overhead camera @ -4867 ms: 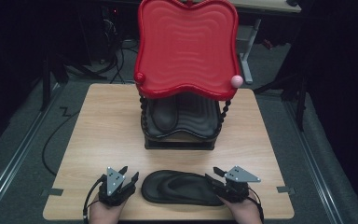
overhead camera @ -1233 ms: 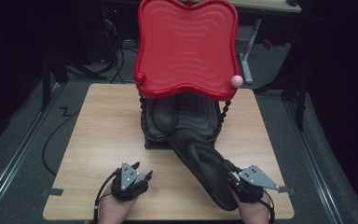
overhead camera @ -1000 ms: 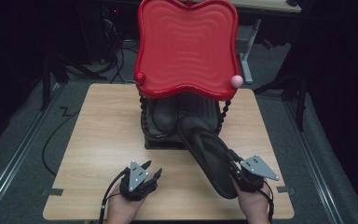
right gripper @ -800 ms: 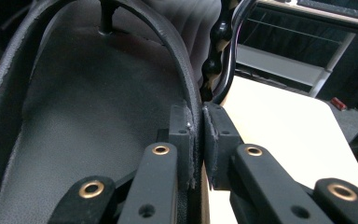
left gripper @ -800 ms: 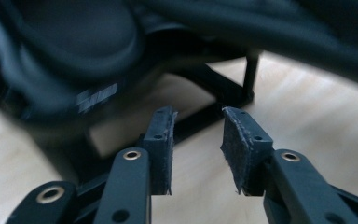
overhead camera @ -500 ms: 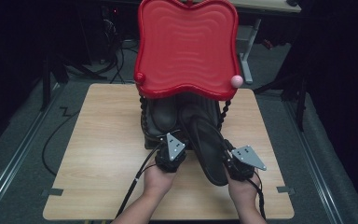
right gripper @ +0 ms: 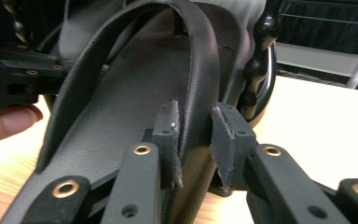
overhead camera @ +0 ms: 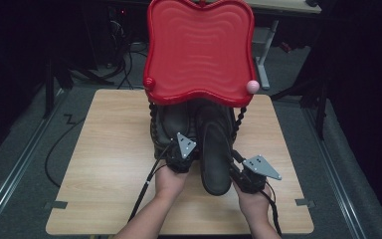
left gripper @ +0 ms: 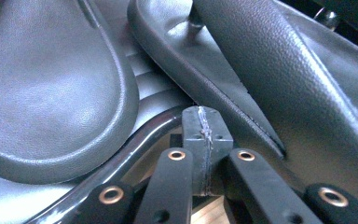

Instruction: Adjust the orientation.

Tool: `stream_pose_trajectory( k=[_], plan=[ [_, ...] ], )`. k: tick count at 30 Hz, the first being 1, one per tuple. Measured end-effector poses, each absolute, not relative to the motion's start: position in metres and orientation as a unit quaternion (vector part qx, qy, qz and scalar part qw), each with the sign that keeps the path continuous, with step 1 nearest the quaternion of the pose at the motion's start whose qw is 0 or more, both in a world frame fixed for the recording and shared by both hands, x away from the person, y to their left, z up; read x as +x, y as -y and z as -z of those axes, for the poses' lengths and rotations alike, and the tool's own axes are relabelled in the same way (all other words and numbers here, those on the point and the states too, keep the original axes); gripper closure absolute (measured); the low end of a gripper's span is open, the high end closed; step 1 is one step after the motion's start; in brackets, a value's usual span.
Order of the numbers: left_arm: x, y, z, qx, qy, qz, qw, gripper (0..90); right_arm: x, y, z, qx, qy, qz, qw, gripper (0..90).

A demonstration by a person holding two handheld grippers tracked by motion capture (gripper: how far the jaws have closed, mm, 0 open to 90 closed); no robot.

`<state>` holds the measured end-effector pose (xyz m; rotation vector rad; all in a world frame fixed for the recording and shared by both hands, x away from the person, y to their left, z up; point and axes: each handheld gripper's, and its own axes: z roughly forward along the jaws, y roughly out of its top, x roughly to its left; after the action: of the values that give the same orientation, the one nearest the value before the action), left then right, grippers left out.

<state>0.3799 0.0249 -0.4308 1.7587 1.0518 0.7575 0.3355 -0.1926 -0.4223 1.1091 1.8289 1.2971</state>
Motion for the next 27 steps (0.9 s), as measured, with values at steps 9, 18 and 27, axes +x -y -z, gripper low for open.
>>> stream_pose_trajectory(
  k=[9, 18, 27],
  plan=[
    [0.382, -0.03, 0.438, 0.699, -0.45, -0.294, 0.471, 89.2, 0.337, 0.185, 0.42, 0.418, -0.688, -0.497, 0.324, 71.5],
    [0.373, -0.031, 0.429, 0.688, -0.441, -0.291, 0.497, 83.6, 0.348, 0.18, 0.417, 0.433, -0.68, -0.491, 0.331, 72.4],
    [0.384, -0.04, 0.425, 0.691, -0.444, -0.275, 0.5, 75.4, 0.362, 0.174, 0.413, 0.447, -0.664, -0.495, 0.339, 73.0]
  ],
)
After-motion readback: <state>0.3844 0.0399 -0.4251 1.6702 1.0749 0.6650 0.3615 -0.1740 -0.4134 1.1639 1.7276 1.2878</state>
